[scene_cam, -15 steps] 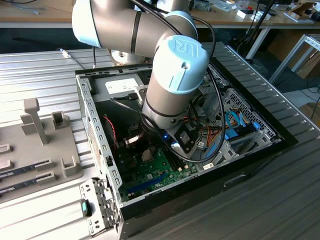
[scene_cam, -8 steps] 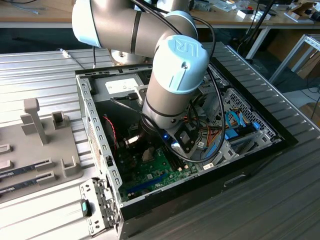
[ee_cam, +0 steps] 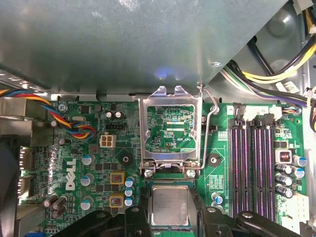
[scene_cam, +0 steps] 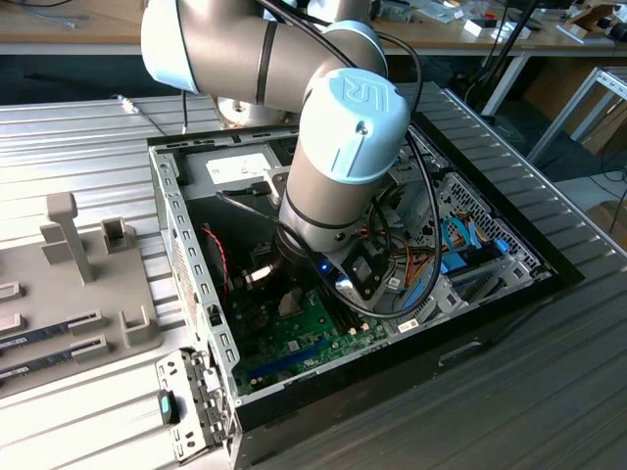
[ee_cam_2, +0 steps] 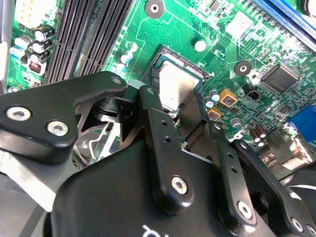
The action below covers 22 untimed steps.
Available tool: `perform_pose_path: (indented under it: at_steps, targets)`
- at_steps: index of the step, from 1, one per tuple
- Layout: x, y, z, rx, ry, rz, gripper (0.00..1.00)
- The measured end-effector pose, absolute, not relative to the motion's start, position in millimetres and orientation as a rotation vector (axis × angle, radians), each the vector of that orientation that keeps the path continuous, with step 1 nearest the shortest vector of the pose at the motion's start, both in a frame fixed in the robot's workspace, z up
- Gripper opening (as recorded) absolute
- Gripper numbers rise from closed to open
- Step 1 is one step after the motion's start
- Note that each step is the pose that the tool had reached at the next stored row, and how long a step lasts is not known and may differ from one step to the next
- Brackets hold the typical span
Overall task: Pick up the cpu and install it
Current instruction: 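Place the cpu into insertion slot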
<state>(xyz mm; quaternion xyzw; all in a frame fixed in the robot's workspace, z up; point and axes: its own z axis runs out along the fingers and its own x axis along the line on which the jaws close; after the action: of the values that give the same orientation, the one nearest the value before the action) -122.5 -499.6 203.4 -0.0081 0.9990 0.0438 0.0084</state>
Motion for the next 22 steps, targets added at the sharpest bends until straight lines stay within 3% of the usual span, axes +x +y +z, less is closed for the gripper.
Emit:
perform_pose_path:
  at_steps: [22]
  targets:
    - [-121.7, -504.5, 204.9, -0.162, 3.122, 0.137, 0.41]
